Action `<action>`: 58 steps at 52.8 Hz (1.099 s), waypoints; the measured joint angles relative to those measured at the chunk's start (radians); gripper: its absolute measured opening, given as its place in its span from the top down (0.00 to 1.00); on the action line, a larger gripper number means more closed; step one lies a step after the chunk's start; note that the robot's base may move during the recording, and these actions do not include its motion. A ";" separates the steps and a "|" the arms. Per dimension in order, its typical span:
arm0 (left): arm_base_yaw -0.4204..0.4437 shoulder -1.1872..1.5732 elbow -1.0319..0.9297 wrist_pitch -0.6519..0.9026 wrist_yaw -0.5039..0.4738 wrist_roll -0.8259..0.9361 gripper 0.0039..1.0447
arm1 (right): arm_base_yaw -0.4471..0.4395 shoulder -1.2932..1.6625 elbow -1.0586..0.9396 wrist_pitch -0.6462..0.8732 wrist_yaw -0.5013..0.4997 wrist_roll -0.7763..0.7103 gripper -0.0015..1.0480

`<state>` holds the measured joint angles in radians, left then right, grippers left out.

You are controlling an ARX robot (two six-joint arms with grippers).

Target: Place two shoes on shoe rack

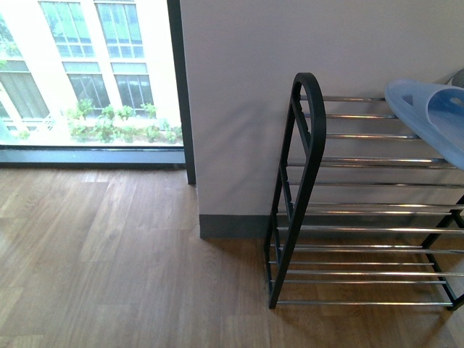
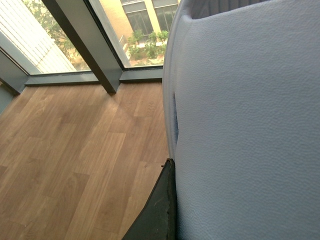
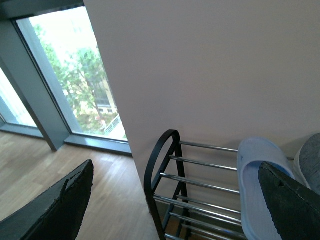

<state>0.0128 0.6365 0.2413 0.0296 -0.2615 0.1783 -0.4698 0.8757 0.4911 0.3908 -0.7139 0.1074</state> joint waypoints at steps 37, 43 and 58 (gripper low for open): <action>0.000 0.000 0.000 0.000 0.000 0.000 0.99 | 0.267 -0.346 -0.341 -0.018 0.521 -0.101 0.94; 0.000 0.000 0.000 0.000 0.000 0.000 0.99 | 0.303 -0.390 -0.369 -0.033 0.555 -0.104 0.99; 0.000 0.000 0.000 0.000 0.000 0.000 0.99 | 0.459 -0.513 -0.426 -0.098 0.702 -0.105 0.99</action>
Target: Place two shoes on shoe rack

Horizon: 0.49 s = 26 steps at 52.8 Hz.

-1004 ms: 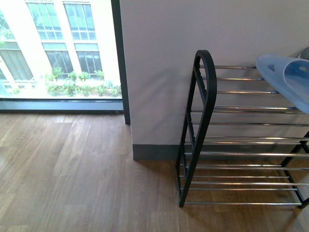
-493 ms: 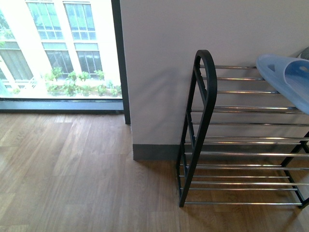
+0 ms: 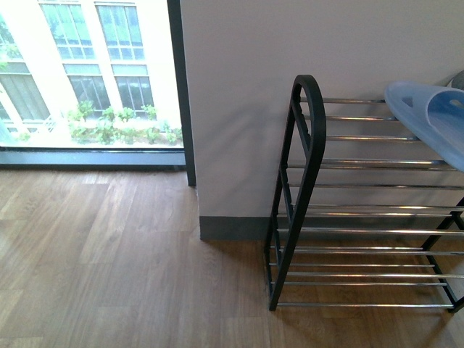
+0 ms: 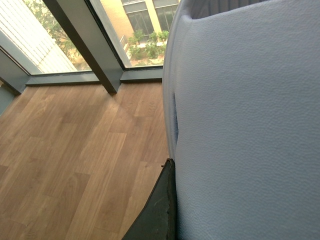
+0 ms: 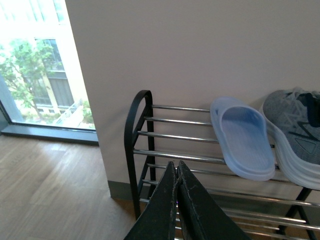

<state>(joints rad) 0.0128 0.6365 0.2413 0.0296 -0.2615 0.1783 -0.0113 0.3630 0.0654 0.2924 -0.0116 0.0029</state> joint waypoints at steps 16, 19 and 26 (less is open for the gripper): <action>0.000 0.000 0.000 0.000 0.000 0.000 0.99 | 0.008 -0.113 -0.047 -0.049 0.011 0.000 0.99; 0.000 0.000 0.000 0.000 0.000 0.000 0.99 | 0.008 -0.133 -0.047 -0.061 0.012 0.000 0.99; 0.000 0.000 0.000 0.000 0.000 0.000 0.99 | 0.008 -0.173 -0.047 -0.101 0.012 0.000 0.99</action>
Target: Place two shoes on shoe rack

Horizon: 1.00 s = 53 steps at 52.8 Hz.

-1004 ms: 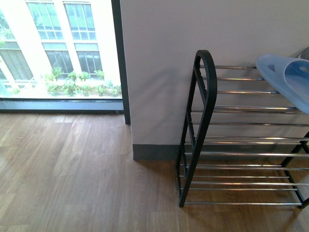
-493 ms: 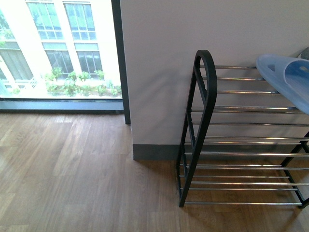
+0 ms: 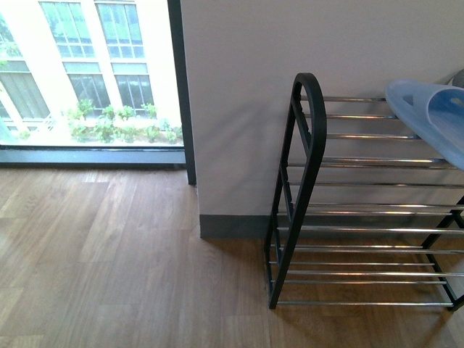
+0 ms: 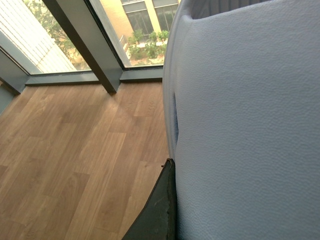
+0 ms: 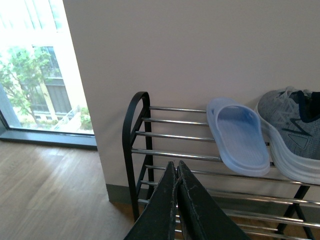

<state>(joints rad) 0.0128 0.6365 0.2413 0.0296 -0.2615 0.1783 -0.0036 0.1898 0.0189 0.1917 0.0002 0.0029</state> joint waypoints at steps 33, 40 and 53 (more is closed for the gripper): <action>0.000 0.000 0.000 0.000 0.000 0.000 0.99 | 0.000 -0.184 0.000 -0.188 0.000 0.000 0.87; 0.000 0.000 0.000 0.000 0.000 0.000 0.99 | 0.000 -0.184 0.000 -0.188 0.000 0.000 0.64; 0.001 -0.001 0.000 0.000 -0.003 0.000 0.99 | 0.000 -0.184 0.000 -0.188 -0.004 0.000 0.19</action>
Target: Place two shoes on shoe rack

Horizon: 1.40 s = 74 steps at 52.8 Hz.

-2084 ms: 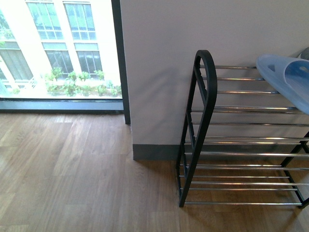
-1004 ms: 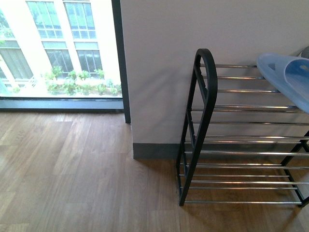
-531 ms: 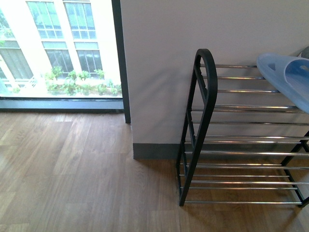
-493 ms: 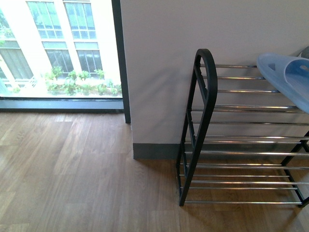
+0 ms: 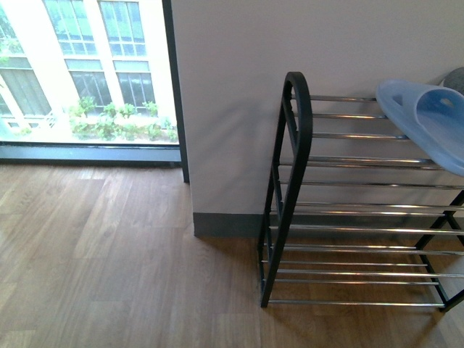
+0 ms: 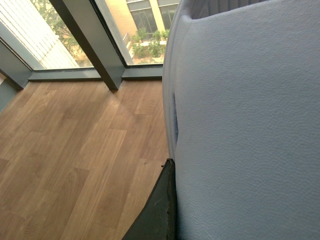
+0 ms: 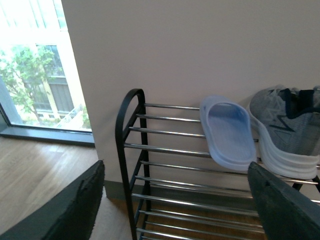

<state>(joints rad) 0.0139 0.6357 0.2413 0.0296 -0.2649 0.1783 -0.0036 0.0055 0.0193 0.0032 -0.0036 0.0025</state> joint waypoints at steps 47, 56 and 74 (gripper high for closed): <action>-0.001 0.000 0.000 0.000 0.010 0.000 0.99 | 0.003 -0.003 0.000 -0.004 0.008 0.000 0.09; -0.001 0.000 0.000 0.000 0.005 0.000 0.99 | 0.003 -0.003 0.000 -0.004 0.006 0.000 0.09; -0.005 0.068 0.005 0.146 0.056 -0.126 0.99 | 0.003 -0.003 0.000 -0.004 0.006 0.000 0.09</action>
<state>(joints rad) 0.0093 0.7032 0.2459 0.1753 -0.2089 0.0525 -0.0010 0.0029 0.0193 -0.0006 0.0029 0.0029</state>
